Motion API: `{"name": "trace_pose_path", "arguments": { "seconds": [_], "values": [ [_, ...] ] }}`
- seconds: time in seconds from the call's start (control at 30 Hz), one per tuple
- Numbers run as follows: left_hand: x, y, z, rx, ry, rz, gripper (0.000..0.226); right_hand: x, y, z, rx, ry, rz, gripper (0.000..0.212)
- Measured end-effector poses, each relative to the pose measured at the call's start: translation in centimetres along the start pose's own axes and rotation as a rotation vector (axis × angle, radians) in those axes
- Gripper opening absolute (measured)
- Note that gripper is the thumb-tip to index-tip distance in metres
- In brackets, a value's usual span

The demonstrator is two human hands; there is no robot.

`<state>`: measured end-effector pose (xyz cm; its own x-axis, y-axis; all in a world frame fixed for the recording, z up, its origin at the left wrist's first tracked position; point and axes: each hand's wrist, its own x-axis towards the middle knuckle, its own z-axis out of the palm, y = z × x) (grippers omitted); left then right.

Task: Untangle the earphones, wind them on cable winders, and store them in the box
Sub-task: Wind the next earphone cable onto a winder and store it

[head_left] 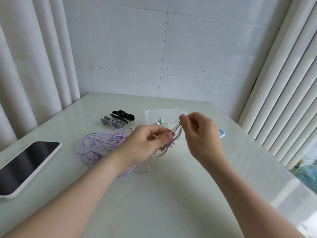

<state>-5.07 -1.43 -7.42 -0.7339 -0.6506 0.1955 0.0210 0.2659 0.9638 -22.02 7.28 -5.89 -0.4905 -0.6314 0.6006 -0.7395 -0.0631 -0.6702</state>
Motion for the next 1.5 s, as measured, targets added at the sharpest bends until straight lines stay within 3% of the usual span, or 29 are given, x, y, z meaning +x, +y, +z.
{"name": "trace_pose_path", "arguments": {
  "seconds": [0.17, 0.43, 0.6, 0.77, 0.87, 1.1, 1.33, 1.4, 1.5],
  "values": [
    [-0.2, 0.0, -0.2, -0.007, -0.07, 0.012, 0.025, 0.5, 1.0, -0.4, -0.066, -0.08, 0.058, 0.038],
    [0.4, 0.2, -1.3, -0.362, -0.064, 0.018, 0.039, 0.3, 1.9, -0.1, -0.215, -0.281, 0.113, 0.055],
    [0.8, 0.5, -0.5, -0.481, 0.098, -0.021, 0.032, -0.7, 0.7, 0.5, -0.261, -0.452, 0.057, 0.045],
    [1.4, 0.2, -1.0, -0.206, 0.299, -0.047, 0.032, -2.0, -0.6, 1.8, -0.094, -0.489, -0.014, 0.025],
    [1.4, 0.4, -1.4, -0.218, 0.359, -0.034, 0.032, -2.5, -1.0, 2.1, 0.052, -0.529, 0.018, 0.029],
    [1.6, 0.2, -1.9, -0.399, 0.451, -0.015, 0.029, -2.8, -2.2, 1.8, 0.112, -0.702, 0.09, 0.029],
    [1.3, -1.0, -2.1, 0.168, 0.455, 0.079, 0.022, -2.1, -2.6, 0.8, 0.116, -0.556, 0.007, 0.028],
    [1.0, -0.8, -1.6, 0.214, 0.342, 0.113, 0.018, -1.6, -1.5, 0.7, 0.026, -0.377, -0.082, 0.027],
    [0.7, -0.6, -1.2, 0.085, 0.152, 0.081, 0.015, -0.8, -0.7, 0.3, -0.037, -0.159, -0.136, 0.018]
  ]
}}
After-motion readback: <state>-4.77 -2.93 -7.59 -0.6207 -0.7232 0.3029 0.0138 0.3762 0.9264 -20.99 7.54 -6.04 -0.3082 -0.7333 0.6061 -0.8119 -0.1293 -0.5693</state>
